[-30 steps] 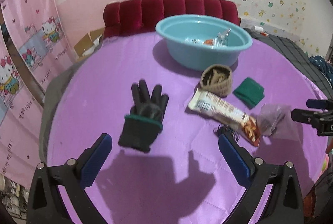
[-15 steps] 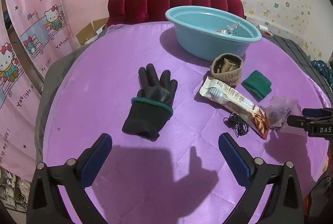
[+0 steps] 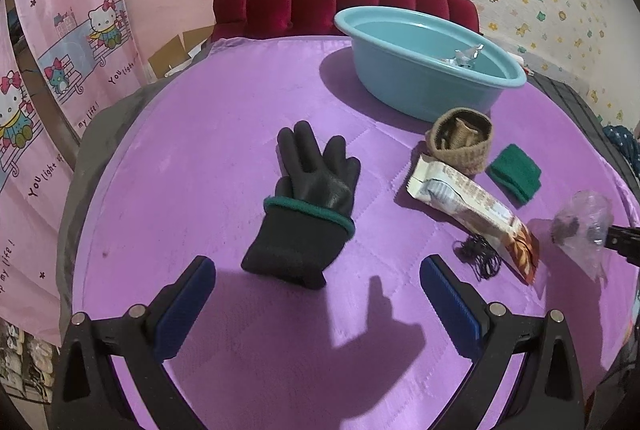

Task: Organize soft objects
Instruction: 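Grasp the black glove cuff with the left tool while the right tool grasps the clear plastic bag, then carry the black glove and plastic bag with both tools over the basin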

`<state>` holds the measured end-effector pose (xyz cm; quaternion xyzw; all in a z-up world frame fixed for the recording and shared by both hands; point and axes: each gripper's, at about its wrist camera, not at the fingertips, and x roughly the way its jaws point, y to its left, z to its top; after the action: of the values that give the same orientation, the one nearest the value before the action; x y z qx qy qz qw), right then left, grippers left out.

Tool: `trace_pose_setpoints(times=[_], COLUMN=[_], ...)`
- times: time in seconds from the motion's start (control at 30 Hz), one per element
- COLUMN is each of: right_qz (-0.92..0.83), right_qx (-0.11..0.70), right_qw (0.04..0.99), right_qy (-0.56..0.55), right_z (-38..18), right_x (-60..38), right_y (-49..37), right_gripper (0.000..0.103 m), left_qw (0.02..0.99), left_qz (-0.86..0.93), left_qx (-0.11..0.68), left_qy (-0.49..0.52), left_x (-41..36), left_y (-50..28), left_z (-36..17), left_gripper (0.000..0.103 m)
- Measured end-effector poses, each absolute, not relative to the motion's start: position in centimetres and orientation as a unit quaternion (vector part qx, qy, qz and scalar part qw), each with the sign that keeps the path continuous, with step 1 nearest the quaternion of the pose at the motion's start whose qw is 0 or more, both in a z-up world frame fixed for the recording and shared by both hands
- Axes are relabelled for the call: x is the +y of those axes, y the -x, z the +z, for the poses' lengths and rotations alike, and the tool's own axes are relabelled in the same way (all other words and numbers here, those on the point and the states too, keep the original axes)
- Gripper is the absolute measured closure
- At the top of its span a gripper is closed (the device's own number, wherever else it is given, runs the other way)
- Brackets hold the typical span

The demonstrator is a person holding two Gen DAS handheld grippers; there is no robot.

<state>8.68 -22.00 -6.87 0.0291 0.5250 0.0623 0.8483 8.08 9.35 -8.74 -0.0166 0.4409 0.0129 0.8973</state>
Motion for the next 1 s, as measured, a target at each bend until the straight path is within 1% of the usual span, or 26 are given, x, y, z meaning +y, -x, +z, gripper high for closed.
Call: trace_pose_setpoints(times=[0.23,0.27,0.3,0.33,0.37,0.4,0.43,0.47,0.5,0.6,1.0], right_qz=[0.058,0.057,0.057,0.058,0.059,0.060,0.061,0.061,0.061,0.063,0.079], right_qx=[0.524,0.524,0.525,0.524,0.525,0.526,0.529,0.530,0.530,0.533,0.543], right_qw=[0.849,0.849,0.849,0.849,0.849,0.848,0.846,0.845,0.845,0.844,0.836], right_qy=[-0.036,-0.035,-0.035,-0.035,-0.033,-0.031,-0.029,-0.027,-0.024,-0.021,-0.012], right_z=[-6.8,-6.9,-6.9,-7.0,-7.0,-7.0,-7.1,-7.1,-7.1,-6.9,-4.5], right_x=[-21.9,-22.0,-22.0,-22.0,-21.9,-21.9,-21.8,-21.7,-21.7,-21.6,-21.2], right_y=[-9.1,-9.3,-9.4,-9.4,-9.4,-9.5,-9.6,-9.6,-9.6,-9.7,-9.6], right_gripper=[0.093,0.093,0.093,0.093,0.093,0.093,0.093,0.093,0.093,0.093,0.093], left_qw=[0.894,0.894,0.893,0.892,0.891,0.889,0.888,0.888,0.889,0.887,0.884], left_qz=[0.017,0.014,0.011,0.011,0.011,0.008,-0.002,-0.015,-0.016,-0.019,-0.021], left_qx=[0.447,0.447,0.449,0.451,0.453,0.458,0.459,0.458,0.457,0.461,0.465], left_qy=[0.027,0.030,0.032,0.030,0.029,0.030,0.033,0.036,0.031,0.030,0.045], left_x=[10.2,10.3,10.3,10.2,10.1,10.1,10.1,10.1,10.0,9.9,9.4], left_y=[-9.8,-10.0,-10.3,-10.4,-10.7,-10.9,-10.9,-10.9,-10.8,-10.3,-7.3], left_z=[-10.1,-10.3,-10.6,-10.7,-10.9,-11.2,-11.2,-11.2,-11.0,-10.6,-7.1], left_gripper=[0.000,0.004,0.012,0.016,0.028,0.046,0.058,0.074,0.080,0.083,0.083])
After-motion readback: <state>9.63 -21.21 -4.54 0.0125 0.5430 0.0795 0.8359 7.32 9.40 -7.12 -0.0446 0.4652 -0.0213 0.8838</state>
